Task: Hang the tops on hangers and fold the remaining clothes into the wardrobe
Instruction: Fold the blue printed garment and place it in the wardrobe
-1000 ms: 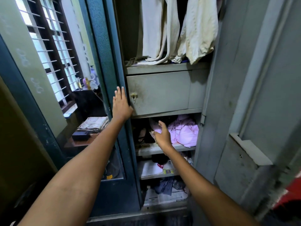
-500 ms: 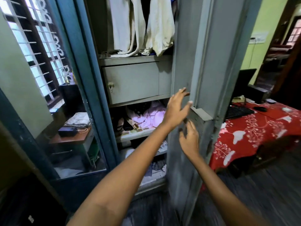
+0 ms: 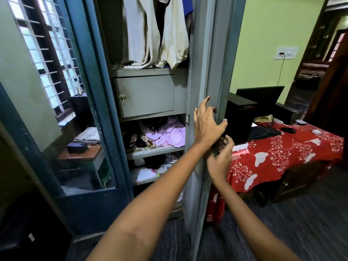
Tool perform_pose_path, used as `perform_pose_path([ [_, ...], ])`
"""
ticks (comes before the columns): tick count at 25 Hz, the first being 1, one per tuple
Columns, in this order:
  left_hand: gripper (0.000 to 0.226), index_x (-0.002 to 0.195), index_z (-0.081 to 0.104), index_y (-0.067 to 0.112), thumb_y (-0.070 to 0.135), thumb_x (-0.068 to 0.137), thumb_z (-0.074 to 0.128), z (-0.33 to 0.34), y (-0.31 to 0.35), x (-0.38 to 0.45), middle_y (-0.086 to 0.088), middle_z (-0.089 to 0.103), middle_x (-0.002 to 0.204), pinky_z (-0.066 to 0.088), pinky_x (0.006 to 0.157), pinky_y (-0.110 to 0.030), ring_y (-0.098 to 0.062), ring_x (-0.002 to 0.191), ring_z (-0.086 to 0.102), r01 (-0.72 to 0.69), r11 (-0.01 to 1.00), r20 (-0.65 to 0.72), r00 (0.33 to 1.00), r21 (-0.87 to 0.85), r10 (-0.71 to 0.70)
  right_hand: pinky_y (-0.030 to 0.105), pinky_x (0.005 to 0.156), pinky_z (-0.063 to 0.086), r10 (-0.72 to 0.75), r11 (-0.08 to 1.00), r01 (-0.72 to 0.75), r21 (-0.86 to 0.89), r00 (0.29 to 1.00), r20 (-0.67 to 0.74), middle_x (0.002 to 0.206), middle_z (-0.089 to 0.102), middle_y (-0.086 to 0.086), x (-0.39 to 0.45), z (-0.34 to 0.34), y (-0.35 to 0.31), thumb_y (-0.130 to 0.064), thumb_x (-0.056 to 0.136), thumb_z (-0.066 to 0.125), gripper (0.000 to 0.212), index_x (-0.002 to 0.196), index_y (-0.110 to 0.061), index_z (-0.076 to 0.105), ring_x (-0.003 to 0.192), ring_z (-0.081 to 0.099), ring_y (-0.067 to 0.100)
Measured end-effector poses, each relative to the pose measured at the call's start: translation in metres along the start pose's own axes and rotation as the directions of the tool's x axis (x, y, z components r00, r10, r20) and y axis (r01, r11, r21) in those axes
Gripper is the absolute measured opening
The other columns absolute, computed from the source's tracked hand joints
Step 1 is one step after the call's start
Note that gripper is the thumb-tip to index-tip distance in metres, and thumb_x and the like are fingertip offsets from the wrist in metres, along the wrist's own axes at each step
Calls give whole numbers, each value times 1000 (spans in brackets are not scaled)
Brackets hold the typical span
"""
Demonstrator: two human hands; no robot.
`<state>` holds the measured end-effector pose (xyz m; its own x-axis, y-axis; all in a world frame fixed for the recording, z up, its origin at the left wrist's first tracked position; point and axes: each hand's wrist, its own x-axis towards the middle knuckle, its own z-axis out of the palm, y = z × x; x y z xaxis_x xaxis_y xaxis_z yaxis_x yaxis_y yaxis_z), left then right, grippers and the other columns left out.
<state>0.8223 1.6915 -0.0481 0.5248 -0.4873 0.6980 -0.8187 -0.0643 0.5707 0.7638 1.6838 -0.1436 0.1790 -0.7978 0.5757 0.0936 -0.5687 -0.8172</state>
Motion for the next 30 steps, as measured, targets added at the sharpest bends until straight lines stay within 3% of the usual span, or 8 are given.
perform_pose_path([
  [8, 31, 102, 55, 5, 23, 78, 65, -76, -45, -14, -2, 31, 148, 30, 107, -36, -21, 130, 36, 157, 982, -151, 979, 109, -140, 29, 99, 36, -97, 995, 95, 22, 960, 263, 122, 54, 21, -35, 52, -29, 11, 74, 48, 52, 126, 6, 46, 116, 50, 34],
  [12, 40, 115, 54, 2, 20, 81, 64, -123, -86, -6, -7, 34, 146, 31, 108, -38, -23, 131, 37, 203, 959, -199, 966, 199, -163, 40, 107, 30, -188, 942, 277, -189, 904, 385, 133, 50, 13, -22, 95, -33, -2, 75, 54, 48, 123, -3, 52, 126, 41, 31],
  [15, 47, 125, 50, -1, 17, 83, 61, -149, -124, 8, -11, 36, 144, 30, 110, -41, -25, 132, 37, 256, 941, -230, 951, 219, -206, 42, 114, 19, -47, 905, 302, -300, 772, 634, 144, 39, 6, -2, 140, -29, -18, 82, 64, 52, 131, -12, 46, 139, 24, 26],
  [17, 48, 128, 47, -2, 17, 85, 58, -161, -150, 19, -11, 35, 144, 32, 109, -42, -25, 132, 38, 288, 935, -248, 940, 209, -234, 43, 114, 18, -60, 867, 395, -303, 687, 724, 136, 46, 6, 8, 170, -25, -25, 83, 65, 48, 127, -13, 48, 135, 29, 24],
  [20, 51, 133, 39, -3, 14, 87, 54, -176, -191, 39, -12, 33, 145, 30, 110, -40, -25, 132, 37, 321, 927, -273, 925, 196, -263, 47, 114, 15, -38, 828, 455, -328, 629, 777, 123, 53, 5, 17, 217, -18, -27, 85, 62, 35, 115, -13, 52, 126, 39, 24],
  [22, 52, 136, 36, -3, 12, 88, 51, -185, -215, 53, -13, 31, 146, 27, 112, -38, -26, 134, 34, 331, 924, -287, 919, 193, -270, 48, 110, 22, -1, 832, 448, -328, 592, 806, 114, 57, 6, 20, 245, -10, -29, 87, 60, 26, 107, -13, 53, 118, 45, 25],
  [25, 59, 142, 25, -1, 8, 88, 47, -195, -242, 72, -13, 21, 153, 20, 116, -36, -24, 140, 24, 314, 921, -303, 922, 229, -239, 41, 90, 39, -34, 849, 457, -267, 551, 834, 101, 57, 6, 24, 278, -1, -30, 89, 58, 20, 89, -16, 45, 108, 46, 26],
  [30, 83, 147, -4, 0, -3, 79, 42, -196, -277, 105, -15, -4, 157, 0, 118, -34, -24, 146, -1, 217, 845, -294, 953, 488, -75, 41, 81, 42, -48, 871, 434, -230, 541, 840, 93, 57, 6, 32, 326, 3, -30, 90, 58, 24, 86, -17, 39, 102, 42, 25],
])
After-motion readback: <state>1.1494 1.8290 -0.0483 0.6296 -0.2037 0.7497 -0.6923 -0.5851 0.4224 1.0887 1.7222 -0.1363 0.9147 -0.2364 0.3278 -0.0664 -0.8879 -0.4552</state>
